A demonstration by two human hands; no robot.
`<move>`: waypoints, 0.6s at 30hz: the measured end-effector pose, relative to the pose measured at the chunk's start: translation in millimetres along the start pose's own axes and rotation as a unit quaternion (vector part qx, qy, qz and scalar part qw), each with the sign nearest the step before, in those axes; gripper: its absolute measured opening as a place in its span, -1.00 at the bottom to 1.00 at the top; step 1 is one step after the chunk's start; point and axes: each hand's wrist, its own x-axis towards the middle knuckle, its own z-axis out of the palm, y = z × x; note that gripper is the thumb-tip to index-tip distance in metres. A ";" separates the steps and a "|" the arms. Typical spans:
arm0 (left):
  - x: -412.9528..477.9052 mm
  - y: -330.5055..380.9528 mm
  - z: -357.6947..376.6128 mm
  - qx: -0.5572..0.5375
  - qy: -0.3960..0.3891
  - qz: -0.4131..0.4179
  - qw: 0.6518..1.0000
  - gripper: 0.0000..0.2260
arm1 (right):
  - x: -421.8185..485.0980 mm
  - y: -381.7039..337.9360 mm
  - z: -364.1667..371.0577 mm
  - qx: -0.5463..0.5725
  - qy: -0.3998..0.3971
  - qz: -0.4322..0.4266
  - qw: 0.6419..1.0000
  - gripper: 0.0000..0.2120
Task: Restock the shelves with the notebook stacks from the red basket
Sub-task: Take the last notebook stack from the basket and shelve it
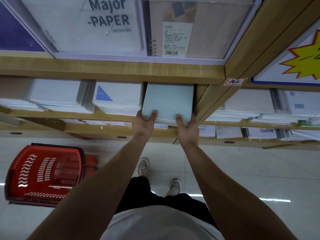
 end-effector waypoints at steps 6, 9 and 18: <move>0.9 -3.0 11.2 0.000 0.028 0.026 0.999 -0.63 | 1.5 -2.0 12.0 -0.069 0.025 -0.002 0.997 -0.33; 7.5 12.5 19.5 0.046 0.042 0.035 0.997 -0.46 | 21.8 -18.9 18.2 -0.079 0.052 -0.001 0.996 -0.38; 16.0 10.0 29.9 0.082 0.020 0.075 0.994 -0.52 | 36.3 -25.1 24.9 -0.079 0.087 -0.008 0.993 -0.40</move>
